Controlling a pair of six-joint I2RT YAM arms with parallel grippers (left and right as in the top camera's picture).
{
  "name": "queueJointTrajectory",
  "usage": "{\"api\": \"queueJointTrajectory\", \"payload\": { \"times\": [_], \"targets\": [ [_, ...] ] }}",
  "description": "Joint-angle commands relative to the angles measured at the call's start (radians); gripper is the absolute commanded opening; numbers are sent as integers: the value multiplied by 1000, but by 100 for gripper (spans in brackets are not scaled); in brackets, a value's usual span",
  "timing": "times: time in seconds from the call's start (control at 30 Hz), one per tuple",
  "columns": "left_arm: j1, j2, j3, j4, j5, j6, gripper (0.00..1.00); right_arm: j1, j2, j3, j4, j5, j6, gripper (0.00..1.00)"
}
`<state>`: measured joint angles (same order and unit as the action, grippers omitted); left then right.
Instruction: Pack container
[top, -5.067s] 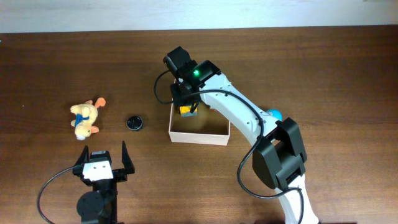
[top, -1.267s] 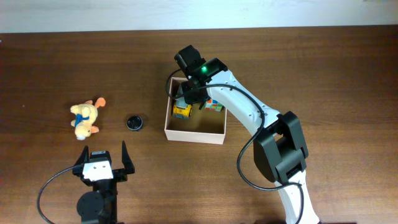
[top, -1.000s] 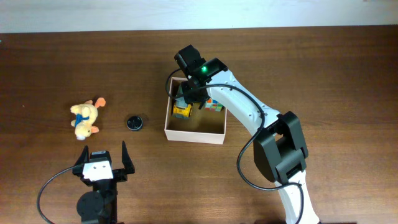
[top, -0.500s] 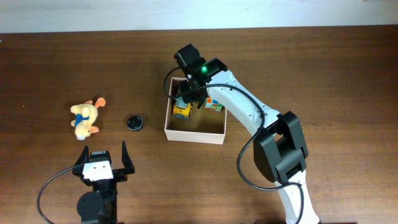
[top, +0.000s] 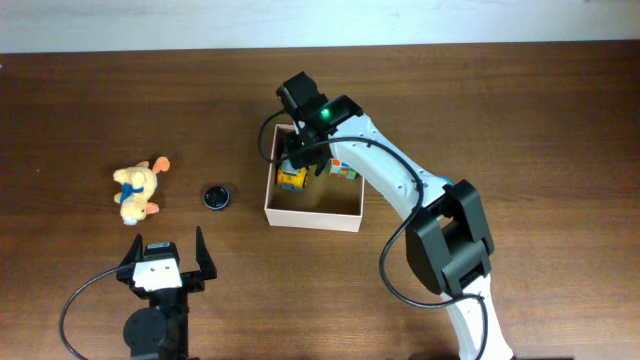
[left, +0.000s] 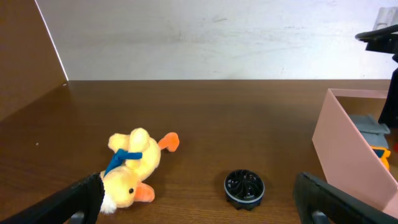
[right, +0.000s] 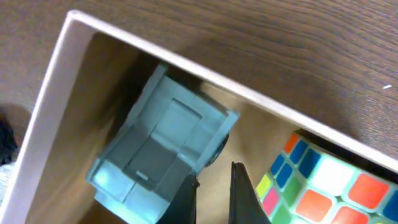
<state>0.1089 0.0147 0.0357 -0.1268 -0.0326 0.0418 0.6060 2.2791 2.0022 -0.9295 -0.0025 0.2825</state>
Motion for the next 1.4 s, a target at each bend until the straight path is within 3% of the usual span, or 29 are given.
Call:
{"api": "queueJointTrajectory", "payload": {
  "times": [0.0, 1.37],
  "targets": [
    [5, -10, -5, 2, 11, 15, 99, 30, 18, -3, 7, -21, -25, 4],
    [5, -10, -5, 2, 11, 15, 99, -43, 35, -3, 5, 13, -42, 4]
  ]
}}
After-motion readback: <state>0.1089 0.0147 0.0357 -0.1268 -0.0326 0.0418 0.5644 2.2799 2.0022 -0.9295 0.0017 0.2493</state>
